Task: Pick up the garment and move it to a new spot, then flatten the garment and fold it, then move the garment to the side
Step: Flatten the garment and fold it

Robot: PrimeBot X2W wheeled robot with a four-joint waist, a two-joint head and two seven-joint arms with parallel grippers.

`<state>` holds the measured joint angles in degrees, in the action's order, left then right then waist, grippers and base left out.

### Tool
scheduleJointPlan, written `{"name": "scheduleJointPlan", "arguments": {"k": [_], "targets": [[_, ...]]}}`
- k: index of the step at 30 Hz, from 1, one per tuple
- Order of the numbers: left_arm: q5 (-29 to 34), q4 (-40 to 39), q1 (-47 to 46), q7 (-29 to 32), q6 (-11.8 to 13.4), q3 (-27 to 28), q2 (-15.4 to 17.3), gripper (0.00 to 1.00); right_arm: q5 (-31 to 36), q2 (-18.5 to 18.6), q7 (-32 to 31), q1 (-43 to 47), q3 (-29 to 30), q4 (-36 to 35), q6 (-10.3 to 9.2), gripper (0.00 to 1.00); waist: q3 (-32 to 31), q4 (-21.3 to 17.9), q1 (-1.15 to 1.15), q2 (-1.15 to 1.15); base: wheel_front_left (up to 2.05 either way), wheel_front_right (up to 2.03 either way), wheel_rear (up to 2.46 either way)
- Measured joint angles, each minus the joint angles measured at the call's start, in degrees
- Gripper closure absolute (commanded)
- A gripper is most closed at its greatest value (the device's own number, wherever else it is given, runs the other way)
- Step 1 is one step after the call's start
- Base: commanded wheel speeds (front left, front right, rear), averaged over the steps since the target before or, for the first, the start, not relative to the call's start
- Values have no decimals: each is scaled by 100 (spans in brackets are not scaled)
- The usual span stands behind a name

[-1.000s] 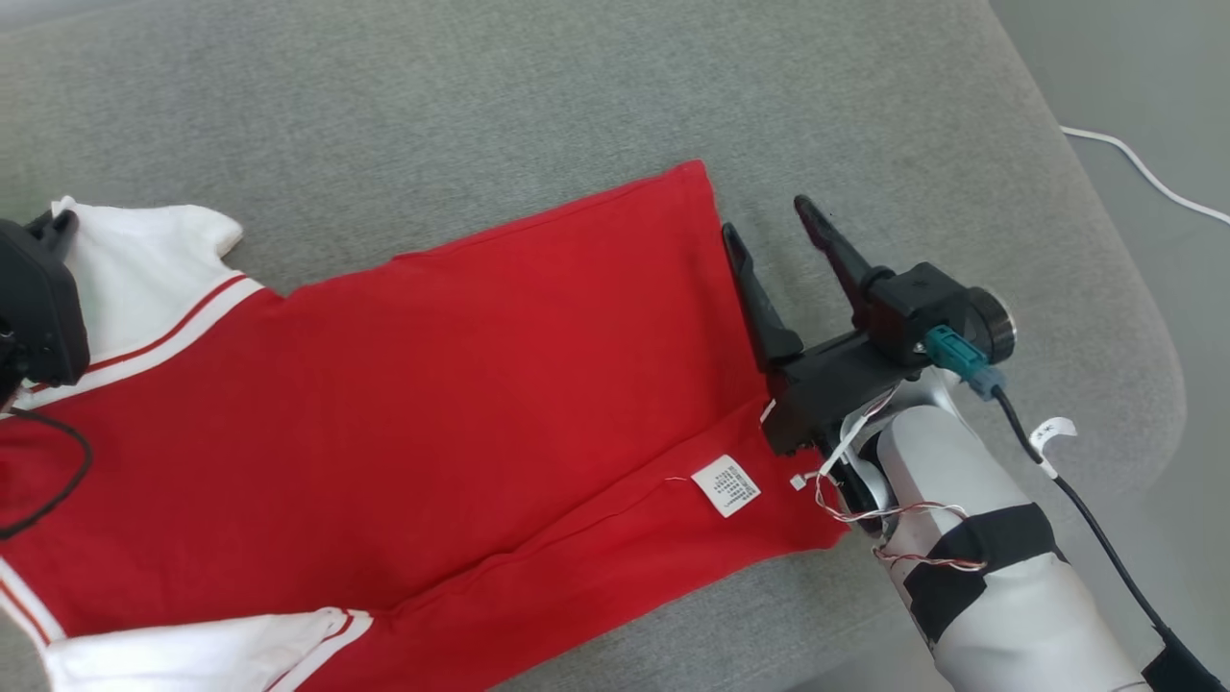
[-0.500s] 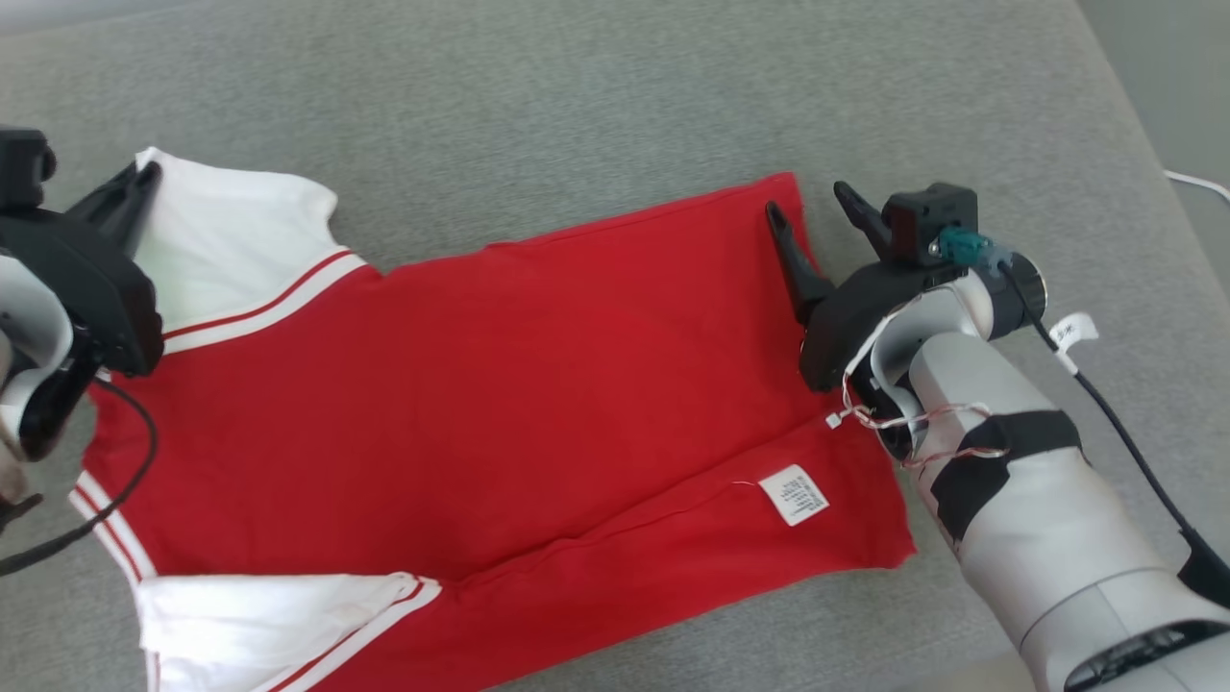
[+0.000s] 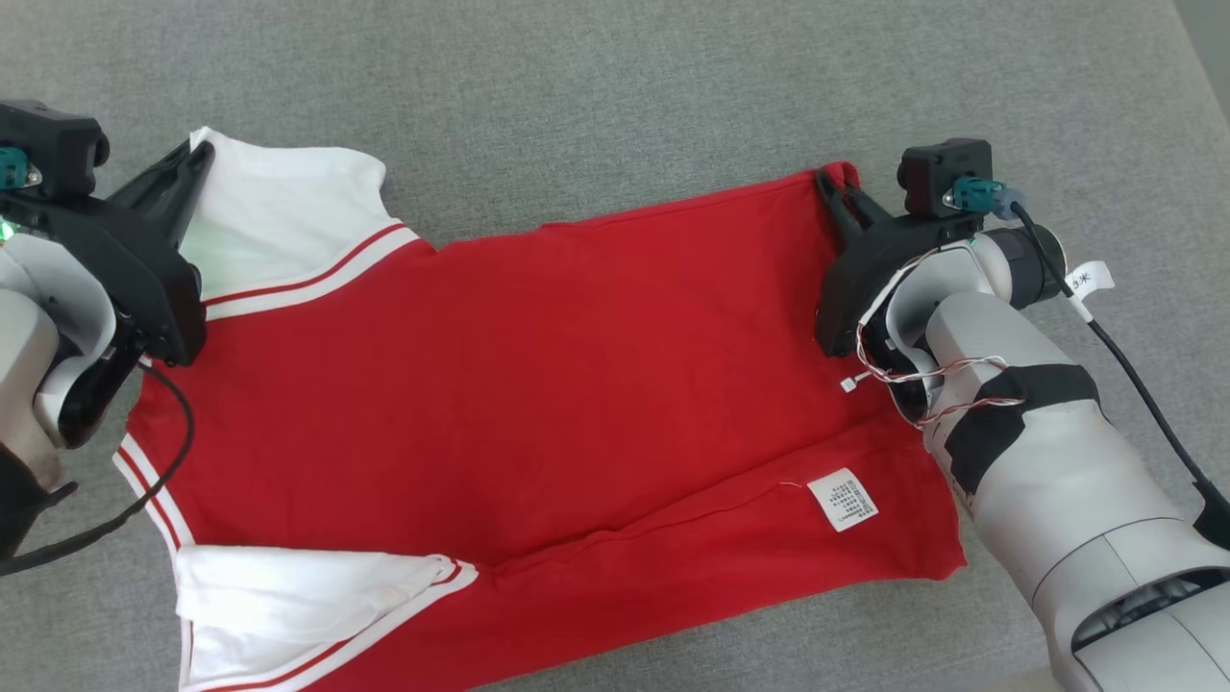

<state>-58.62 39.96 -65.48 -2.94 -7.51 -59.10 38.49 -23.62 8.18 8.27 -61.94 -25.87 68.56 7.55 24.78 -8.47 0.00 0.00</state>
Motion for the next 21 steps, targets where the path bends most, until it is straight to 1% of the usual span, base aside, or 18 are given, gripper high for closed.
{"name": "scheduleJointPlan", "arguments": {"k": [3,8,11,15,18,19,21], "targets": [[-49,-1,-33,-63,0,-57,-15,100,-34,22,111,-34,-58,85,0,100,17,29,0,0,0,0,0],[-97,-18,2,-503,0,-82,-59,100,-124,155,536,52,-80,43,0,100,-132,69,0,0,0,0,0],[-110,-235,268,-817,0,-153,-71,100,-214,260,642,414,-143,-182,1,100,-297,110,0,0,0,0,0],[-135,-695,806,-1117,19,-98,34,100,-385,513,671,993,-146,-713,1,100,-539,187,0,0,0,0,0],[-94,-1204,1289,-1194,179,89,87,100,-498,733,682,1447,7,-1210,0,100,-705,281,-1,-1,0,0,0],[-76,-1452,1484,-1194,265,226,91,100,-541,794,686,1635,75,-1378,1,100,-755,326,-1,-1,0,0,0],[121,-2027,1873,-1204,493,679,71,100,-583,899,686,1978,223,-1682,1,100,-841,420,-1,-1,0,0,0]]}}
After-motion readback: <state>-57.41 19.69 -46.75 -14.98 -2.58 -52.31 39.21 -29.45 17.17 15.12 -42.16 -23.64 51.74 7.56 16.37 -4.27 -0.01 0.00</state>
